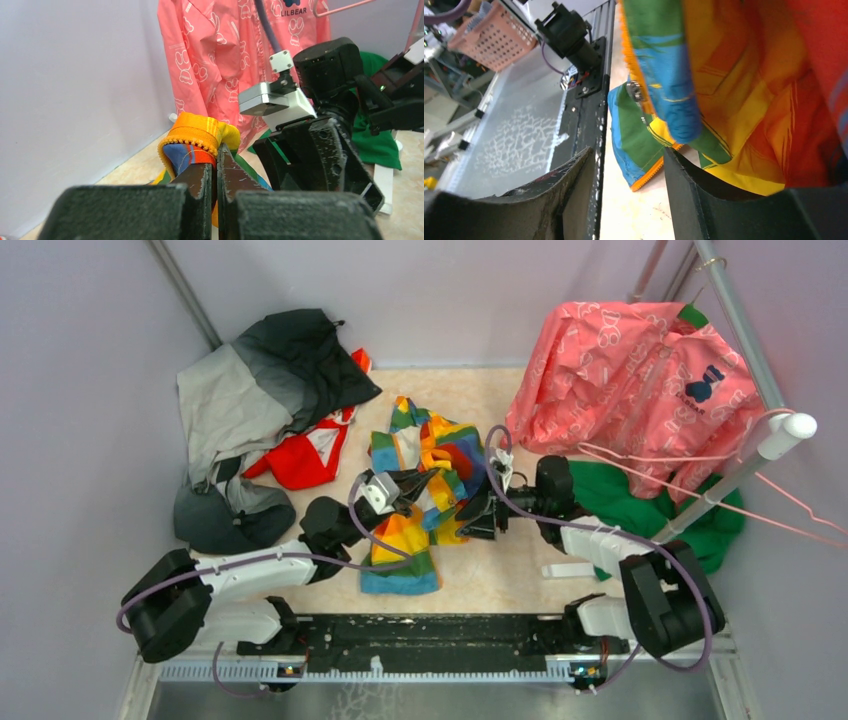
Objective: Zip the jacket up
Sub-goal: Adjust the zipper on the jacket.
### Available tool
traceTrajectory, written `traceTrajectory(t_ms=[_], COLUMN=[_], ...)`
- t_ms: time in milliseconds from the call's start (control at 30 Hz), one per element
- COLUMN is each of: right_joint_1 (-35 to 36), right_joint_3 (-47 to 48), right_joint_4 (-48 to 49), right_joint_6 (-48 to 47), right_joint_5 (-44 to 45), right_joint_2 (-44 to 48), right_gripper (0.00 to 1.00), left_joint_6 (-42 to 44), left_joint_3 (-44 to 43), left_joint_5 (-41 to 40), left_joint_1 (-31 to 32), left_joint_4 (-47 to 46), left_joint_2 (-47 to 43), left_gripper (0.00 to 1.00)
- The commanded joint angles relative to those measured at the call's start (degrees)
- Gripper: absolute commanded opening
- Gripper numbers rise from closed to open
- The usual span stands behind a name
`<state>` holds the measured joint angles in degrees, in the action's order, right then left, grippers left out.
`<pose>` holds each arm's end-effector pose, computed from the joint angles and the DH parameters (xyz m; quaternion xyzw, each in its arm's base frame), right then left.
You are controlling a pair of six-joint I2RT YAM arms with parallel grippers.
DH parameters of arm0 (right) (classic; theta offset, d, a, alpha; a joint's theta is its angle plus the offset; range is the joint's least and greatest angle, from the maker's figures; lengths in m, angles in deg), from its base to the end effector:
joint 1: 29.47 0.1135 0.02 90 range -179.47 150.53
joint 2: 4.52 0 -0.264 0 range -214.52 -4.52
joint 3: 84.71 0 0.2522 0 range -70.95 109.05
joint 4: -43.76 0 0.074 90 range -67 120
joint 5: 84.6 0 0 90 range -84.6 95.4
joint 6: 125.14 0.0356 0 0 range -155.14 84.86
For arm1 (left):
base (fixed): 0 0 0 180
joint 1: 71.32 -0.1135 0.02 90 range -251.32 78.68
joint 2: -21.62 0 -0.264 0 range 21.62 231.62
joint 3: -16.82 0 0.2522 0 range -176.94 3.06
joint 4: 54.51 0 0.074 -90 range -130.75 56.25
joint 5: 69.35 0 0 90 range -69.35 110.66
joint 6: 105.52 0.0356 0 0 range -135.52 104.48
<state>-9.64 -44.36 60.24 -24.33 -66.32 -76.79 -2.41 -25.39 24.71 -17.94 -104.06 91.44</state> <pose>0.2103 0.1118 0.2089 -0.4044 0.6150 0.5793 0.3503 0.1495 -0.2054 0.2853 0.3312 0.4516 -0.3037 0.7708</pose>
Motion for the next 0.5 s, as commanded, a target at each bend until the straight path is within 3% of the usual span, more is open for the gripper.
traceTrajectory(t_ms=[0,100,300,467], right_joint_1=[0.0,0.0,0.0,0.0], right_joint_3=[-1.7,-3.5,-4.0,-4.4], right_joint_4=[19.9,32.8,47.5,49.0], right_joint_6=[19.3,29.4,42.4,43.5], right_joint_5=[3.4,4.5,5.5,5.9], right_joint_2=[-2.5,-4.7,-7.7,-6.9], right_gripper=[0.52,0.49,0.44,0.40], left_joint_6=[-2.3,-3.6,-5.5,-6.2], left_joint_3=[-0.6,-0.5,-0.4,-0.5], left_joint_5=[0.1,0.2,-1.3,-1.9], left_joint_1=[0.2,0.2,0.1,0.1], left_joint_4=[-4.6,-4.8,-4.0,-3.6], left_joint_2=[-1.9,-1.8,-2.1,-2.0], left_gripper=[0.00,0.00,0.00,0.00])
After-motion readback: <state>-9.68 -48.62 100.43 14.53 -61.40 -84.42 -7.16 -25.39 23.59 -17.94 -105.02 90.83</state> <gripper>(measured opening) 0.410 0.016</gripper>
